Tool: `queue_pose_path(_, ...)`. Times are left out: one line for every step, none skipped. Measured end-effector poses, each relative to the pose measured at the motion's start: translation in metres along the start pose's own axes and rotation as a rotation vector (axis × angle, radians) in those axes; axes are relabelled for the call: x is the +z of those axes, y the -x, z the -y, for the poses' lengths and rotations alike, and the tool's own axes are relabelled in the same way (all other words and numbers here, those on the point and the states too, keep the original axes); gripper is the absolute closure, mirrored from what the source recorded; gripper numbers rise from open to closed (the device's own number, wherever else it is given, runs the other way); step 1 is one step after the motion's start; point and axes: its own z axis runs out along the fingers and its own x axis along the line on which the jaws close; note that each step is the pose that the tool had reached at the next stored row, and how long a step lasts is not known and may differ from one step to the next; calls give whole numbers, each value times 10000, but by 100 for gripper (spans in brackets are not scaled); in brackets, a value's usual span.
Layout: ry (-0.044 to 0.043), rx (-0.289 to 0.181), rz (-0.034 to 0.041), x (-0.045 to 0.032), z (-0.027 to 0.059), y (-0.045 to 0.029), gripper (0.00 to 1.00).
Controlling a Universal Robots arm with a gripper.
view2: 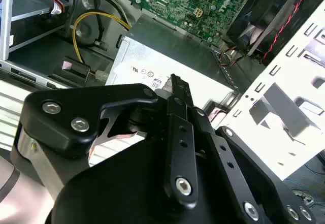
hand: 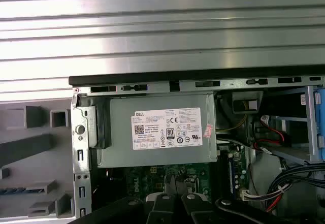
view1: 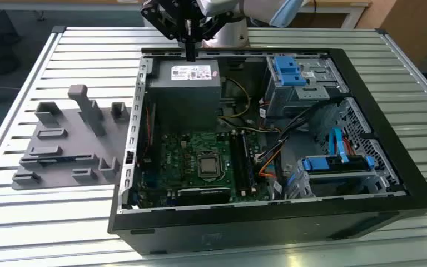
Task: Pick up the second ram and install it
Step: 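Reach for the second ram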
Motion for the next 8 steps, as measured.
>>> queue_pose_path(0, 0, 0, 0, 0, 0, 89)
queue_pose_path(0, 0, 0, 0, 0, 0, 89)
queue_pose_path(0, 0, 0, 0, 0, 0, 89)
queue_pose_path(0, -1, 0, 0, 0, 0, 89)
queue_pose_path(-1, -1, 0, 0, 0, -2, 89)
queue_pose_path(-2, 0, -1, -1, 0, -4, 89)
queue_pose_path(-1, 0, 0, -1, 0, -7, 89)
queue_pose_path(0, 0, 0, 0, 1, -9, 89)
